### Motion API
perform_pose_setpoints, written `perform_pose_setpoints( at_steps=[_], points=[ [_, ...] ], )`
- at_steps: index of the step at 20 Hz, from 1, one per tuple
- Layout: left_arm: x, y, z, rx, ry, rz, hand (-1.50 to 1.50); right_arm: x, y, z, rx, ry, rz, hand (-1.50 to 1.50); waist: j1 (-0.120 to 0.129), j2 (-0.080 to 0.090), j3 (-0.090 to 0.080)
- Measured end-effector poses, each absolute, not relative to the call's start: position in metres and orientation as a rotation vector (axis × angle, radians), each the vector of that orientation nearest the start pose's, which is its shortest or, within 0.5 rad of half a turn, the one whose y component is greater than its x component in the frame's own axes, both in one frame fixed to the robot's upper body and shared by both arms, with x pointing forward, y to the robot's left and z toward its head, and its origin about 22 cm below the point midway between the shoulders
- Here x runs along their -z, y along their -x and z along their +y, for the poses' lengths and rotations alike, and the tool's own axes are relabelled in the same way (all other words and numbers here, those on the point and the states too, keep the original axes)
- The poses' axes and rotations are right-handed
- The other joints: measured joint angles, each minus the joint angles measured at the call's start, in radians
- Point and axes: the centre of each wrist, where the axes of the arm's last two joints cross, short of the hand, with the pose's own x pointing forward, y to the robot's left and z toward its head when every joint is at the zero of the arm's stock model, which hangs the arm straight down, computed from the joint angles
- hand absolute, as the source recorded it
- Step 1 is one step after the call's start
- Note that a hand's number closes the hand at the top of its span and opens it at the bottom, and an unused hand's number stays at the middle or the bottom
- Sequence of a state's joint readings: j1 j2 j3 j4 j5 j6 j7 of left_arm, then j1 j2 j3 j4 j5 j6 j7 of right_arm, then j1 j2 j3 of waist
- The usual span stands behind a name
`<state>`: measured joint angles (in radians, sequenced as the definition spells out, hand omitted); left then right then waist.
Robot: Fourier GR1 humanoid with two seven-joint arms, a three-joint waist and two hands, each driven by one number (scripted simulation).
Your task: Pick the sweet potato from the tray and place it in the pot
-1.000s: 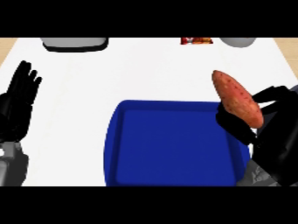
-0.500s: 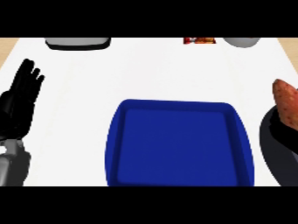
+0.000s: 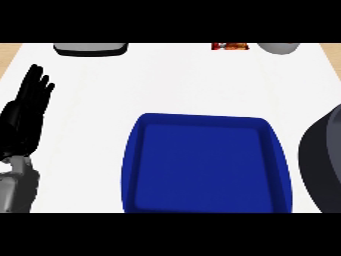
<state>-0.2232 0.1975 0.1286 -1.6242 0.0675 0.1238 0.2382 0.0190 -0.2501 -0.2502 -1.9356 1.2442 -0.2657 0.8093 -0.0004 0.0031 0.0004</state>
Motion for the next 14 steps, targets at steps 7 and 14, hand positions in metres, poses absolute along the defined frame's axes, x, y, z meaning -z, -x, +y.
perform_pose_setpoints(
  at_steps=[7,14],
  points=[
    [-0.083,-0.290,0.282,-0.075,-0.198,-1.615,0.00,-0.065,-0.226,-0.379,-0.031,1.732,-0.873,1.50,0.001,-0.001,0.000],
    [-0.086,-0.287,0.283,-0.069,-0.201,-1.611,0.00,-0.042,-0.226,-0.411,0.079,1.535,-0.882,-1.50,0.001,-0.010,-0.027]
  ],
)
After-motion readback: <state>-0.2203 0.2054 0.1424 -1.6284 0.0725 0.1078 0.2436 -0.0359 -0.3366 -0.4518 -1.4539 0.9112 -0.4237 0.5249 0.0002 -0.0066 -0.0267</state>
